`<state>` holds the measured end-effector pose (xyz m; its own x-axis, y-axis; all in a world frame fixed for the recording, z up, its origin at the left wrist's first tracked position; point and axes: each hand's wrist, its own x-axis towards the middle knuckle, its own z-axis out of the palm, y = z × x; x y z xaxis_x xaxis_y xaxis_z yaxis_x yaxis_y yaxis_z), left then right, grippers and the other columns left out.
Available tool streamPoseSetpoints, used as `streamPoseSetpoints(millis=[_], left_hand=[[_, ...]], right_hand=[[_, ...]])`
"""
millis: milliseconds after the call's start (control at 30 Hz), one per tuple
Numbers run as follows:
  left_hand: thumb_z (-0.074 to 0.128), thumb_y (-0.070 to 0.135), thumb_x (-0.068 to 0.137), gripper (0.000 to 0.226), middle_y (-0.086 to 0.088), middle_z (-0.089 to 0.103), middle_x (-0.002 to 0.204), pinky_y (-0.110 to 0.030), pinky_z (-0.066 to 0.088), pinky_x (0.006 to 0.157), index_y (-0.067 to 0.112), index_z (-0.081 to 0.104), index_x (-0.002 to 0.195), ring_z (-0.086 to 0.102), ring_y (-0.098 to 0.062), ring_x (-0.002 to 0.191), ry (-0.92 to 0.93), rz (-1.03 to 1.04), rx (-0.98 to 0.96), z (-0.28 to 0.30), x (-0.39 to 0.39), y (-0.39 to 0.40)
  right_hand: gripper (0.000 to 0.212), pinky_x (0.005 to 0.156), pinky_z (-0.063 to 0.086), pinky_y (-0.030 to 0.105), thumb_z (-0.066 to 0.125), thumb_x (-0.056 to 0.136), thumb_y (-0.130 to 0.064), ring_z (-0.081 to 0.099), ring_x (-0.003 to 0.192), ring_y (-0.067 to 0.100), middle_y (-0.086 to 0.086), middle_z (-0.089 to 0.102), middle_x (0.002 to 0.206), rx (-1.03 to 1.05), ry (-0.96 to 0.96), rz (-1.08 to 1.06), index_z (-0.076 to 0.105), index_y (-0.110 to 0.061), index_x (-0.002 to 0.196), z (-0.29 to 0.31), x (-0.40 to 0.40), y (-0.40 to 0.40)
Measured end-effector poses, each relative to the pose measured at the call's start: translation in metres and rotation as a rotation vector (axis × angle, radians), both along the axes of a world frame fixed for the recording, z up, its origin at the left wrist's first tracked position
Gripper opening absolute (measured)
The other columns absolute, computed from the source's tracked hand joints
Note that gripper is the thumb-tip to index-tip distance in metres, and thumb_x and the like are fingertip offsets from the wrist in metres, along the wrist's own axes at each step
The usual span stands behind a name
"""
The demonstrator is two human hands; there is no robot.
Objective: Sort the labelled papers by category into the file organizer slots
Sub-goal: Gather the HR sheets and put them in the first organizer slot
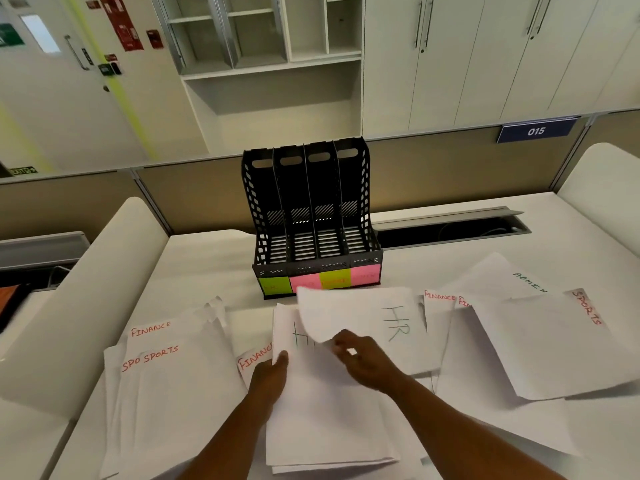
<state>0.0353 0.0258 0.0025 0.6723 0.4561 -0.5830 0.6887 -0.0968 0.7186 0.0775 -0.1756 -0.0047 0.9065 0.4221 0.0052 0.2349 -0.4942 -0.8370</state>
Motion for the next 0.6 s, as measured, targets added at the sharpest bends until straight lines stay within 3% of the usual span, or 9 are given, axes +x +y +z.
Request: streamPoseSetpoints(millis=[100, 167, 267, 333, 367, 433, 533, 600], left_hand=[[0.038, 0.049, 0.098, 0.06, -0.019, 0.051, 0.135, -0.037, 0.041, 0.094, 0.006, 0.042, 0.139, 0.052, -0.033, 0.113, -0.044, 0.155, -0.034, 0.004, 0.003, -0.006], [0.042, 0.053, 0.095, 0.062, -0.018, 0.05, 0.138, -0.04, 0.043, 0.095, 0.009, 0.042, 0.139, 0.05, -0.037, 0.122, -0.115, 0.246, -0.079, 0.006, 0.003, -0.006], [0.061, 0.05, 0.087, 0.066, -0.012, 0.054, 0.131, -0.042, 0.044, 0.097, 0.013, 0.043, 0.138, 0.052, -0.035, 0.118, -0.094, 0.124, -0.089, 0.003, -0.005, 0.001], [0.072, 0.036, 0.083, 0.057, -0.01, 0.06, 0.124, -0.041, 0.047, 0.098, 0.011, 0.052, 0.13, 0.056, -0.032, 0.11, -0.04, 0.022, -0.081, -0.001, -0.012, 0.005], [0.073, 0.03, 0.083, 0.051, -0.012, 0.062, 0.122, -0.041, 0.048, 0.098, 0.009, 0.054, 0.126, 0.057, -0.032, 0.108, -0.025, 0.009, -0.061, -0.003, -0.014, 0.006], [0.072, 0.026, 0.084, 0.046, -0.014, 0.062, 0.12, -0.041, 0.048, 0.098, 0.007, 0.055, 0.122, 0.057, -0.034, 0.108, -0.017, 0.035, -0.026, -0.005, -0.017, 0.006], [0.07, 0.023, 0.086, 0.046, -0.016, 0.061, 0.122, -0.039, 0.047, 0.096, 0.003, 0.054, 0.124, 0.057, -0.034, 0.109, -0.046, 0.101, -0.058, -0.002, -0.018, 0.005], [0.07, 0.024, 0.086, 0.049, -0.016, 0.06, 0.123, -0.039, 0.046, 0.096, 0.003, 0.052, 0.127, 0.056, -0.034, 0.111, -0.057, 0.138, -0.077, 0.001, -0.018, 0.007]], right_hand=[[0.008, 0.061, 0.039, 0.015, 0.048, 0.093, -0.028, 0.05, 0.065, -0.001, -0.013, 0.059, 0.077, -0.073, 0.125, 0.162, 0.056, -0.028, 0.09, 0.004, -0.009, 0.009], [0.009, 0.065, 0.039, 0.017, 0.049, 0.089, -0.025, 0.049, 0.069, 0.003, -0.015, 0.056, 0.076, -0.087, 0.224, 0.216, 0.055, -0.031, 0.085, 0.007, -0.013, 0.013], [0.019, 0.075, 0.039, 0.027, 0.052, 0.086, -0.019, 0.05, 0.079, 0.011, -0.011, 0.056, 0.081, -0.088, 0.309, 0.228, 0.053, -0.035, 0.075, 0.009, -0.016, 0.014], [0.016, 0.079, 0.043, 0.03, 0.055, 0.088, -0.026, 0.055, 0.082, 0.012, -0.011, 0.062, 0.082, -0.07, 0.345, 0.183, 0.056, -0.033, 0.073, 0.01, -0.019, 0.011], [0.015, 0.082, 0.046, 0.031, 0.055, 0.089, -0.035, 0.06, 0.083, 0.011, -0.011, 0.067, 0.083, -0.052, 0.354, 0.141, 0.059, -0.028, 0.076, 0.009, -0.02, 0.01], [0.034, 0.08, 0.05, 0.032, 0.054, 0.089, -0.051, 0.065, 0.082, 0.009, -0.007, 0.073, 0.083, -0.077, 0.288, -0.06, 0.063, -0.019, 0.082, 0.004, -0.02, 0.005], [0.029, 0.07, 0.049, 0.03, 0.059, 0.086, -0.049, 0.061, 0.076, 0.015, -0.003, 0.068, 0.085, -0.229, 0.093, -0.518, 0.058, -0.021, 0.081, -0.003, -0.016, -0.006], [0.028, 0.072, 0.047, 0.03, 0.061, 0.083, -0.049, 0.058, 0.079, 0.015, -0.003, 0.064, 0.093, -0.24, 0.127, -0.694, 0.055, -0.022, 0.087, -0.005, -0.012, -0.015]])
